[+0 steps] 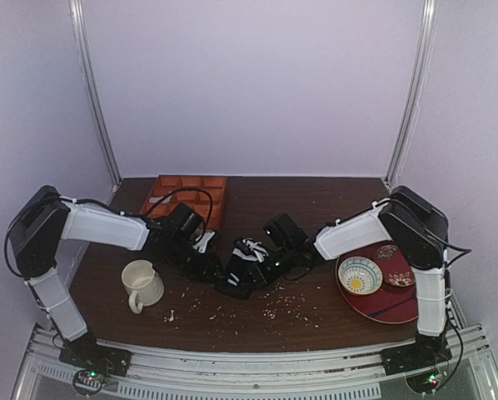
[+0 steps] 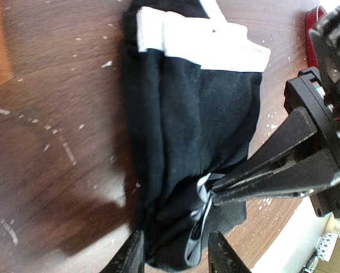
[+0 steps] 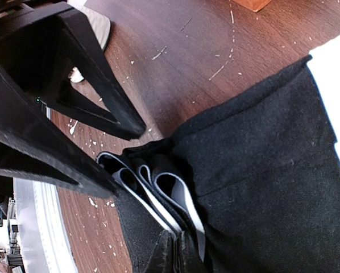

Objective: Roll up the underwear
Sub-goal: Roll the underwear at the center of the board.

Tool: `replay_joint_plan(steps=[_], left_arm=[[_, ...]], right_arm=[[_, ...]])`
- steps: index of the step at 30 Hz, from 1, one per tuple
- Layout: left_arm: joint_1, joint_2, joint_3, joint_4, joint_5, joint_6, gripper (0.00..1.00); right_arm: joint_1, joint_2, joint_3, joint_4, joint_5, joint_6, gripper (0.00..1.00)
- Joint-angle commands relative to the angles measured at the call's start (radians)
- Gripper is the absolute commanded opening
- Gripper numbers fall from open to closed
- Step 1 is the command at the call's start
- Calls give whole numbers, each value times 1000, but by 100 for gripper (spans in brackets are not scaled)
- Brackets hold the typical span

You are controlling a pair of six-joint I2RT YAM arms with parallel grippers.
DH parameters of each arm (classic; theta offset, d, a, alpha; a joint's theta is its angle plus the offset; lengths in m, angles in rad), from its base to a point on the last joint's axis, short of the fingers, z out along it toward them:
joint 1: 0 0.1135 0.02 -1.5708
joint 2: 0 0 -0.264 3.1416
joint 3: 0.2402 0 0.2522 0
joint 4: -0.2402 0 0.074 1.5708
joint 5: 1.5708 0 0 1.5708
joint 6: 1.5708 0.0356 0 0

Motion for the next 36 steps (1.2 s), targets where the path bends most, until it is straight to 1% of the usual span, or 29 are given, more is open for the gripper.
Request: replay_joint_plan(steps=[1,6,8,10,13,16,17,21,25,29,31,36], left_arm=[[6,44,-8,86,49,6,52],[6,84,1,98,46,9,51],[6,98,1,103,45,7,49],[6,105,0,109,47,8,45],[5,115,4,110,54,8,28],[6,128,17,95,59,3,3],[5,132,25,86,62,1,0],[6,138,58,28,67,-24,0],[6,146,96,-49,78,-65,0],[5,152,126,-106,119,-110,0],[6,159,152,-160,126,-115,0],[6,177,198,-248,147,-136,0]], right_arm=[[-8,57,-22,-142,53,-18,0],[-8,52,-25,-150,53,-24,0],[-8,52,-24,-153,53,-24,0],[-8,51,-23,-154,52,-25,0],[-8,50,-21,-156,50,-25,0],[-8,50,-19,-157,50,-29,0],[-8,48,-18,-160,54,-32,0],[-8,27,-28,-162,67,-49,0],[-8,-24,-57,-139,106,-72,5],[-5,-90,-99,-111,153,-94,11],[1,-122,-115,-107,179,-112,13],[26,-205,-165,-87,264,-155,17]])
